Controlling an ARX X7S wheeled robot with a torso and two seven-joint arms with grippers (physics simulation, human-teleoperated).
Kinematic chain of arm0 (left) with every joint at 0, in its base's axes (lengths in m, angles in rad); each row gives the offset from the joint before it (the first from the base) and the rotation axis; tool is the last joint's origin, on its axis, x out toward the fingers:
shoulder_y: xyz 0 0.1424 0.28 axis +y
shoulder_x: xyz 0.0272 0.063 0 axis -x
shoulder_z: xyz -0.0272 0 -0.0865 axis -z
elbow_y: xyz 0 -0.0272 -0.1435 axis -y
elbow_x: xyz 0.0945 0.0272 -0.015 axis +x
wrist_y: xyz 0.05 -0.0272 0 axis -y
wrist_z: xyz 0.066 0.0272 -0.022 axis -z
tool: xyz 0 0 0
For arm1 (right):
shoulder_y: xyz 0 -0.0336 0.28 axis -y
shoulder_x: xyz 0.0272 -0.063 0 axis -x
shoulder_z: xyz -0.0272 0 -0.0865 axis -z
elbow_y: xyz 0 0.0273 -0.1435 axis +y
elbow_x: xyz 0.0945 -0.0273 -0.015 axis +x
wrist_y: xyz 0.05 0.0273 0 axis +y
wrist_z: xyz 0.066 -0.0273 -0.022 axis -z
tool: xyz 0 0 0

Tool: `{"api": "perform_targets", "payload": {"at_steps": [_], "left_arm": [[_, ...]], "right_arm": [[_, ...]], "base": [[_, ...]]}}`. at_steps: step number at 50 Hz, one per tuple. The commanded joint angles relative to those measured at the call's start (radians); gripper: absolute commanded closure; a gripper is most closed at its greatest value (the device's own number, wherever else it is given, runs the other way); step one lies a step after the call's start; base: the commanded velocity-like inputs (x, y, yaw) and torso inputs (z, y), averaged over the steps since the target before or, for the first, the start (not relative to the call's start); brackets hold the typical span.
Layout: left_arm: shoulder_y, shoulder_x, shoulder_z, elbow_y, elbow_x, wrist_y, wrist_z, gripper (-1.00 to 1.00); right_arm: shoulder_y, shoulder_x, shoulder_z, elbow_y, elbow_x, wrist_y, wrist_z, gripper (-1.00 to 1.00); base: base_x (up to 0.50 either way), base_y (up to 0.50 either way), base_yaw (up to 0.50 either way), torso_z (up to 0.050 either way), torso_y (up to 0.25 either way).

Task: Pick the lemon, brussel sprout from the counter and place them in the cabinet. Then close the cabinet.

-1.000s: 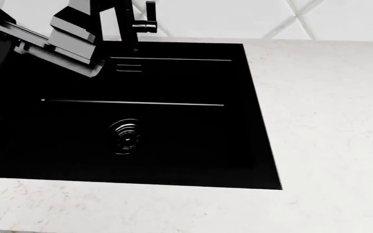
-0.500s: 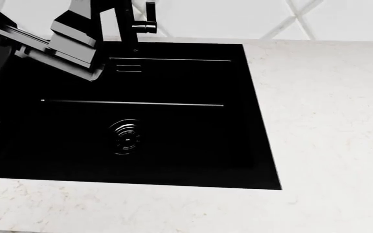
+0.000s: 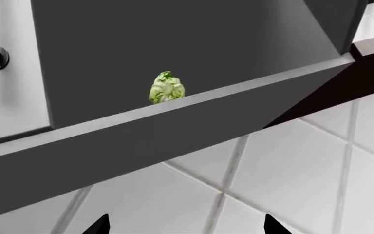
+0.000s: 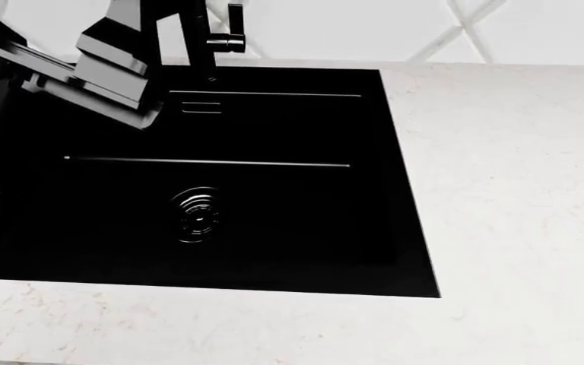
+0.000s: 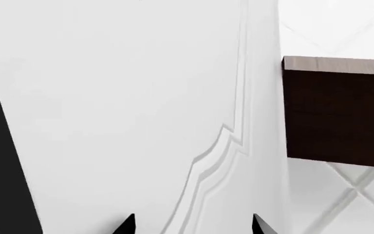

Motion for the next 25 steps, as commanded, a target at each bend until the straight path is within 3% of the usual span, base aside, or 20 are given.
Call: {"api": "perform_targets", "payload": {"at_steps": [1,25], "left_arm": [[0.010,-0.003,-0.005,0.002,-0.009,0.010,0.004,-1.00],[0.012,-0.011,-0.003,0.007,-0.011,0.006,0.005,-1.00]], "right_arm": [[-0.028,-0.054,-0.178,-0.031,0.291,-0.020,-0.196,-1.00],[-0.037,-0.046,-0.291,0.010,0.372,0.098,-0.401,-1.00]], "base": [[0.00,0.00,0.01,0.000,0.000],[0.00,0.00,0.01,-0.001,-0.005]]}}
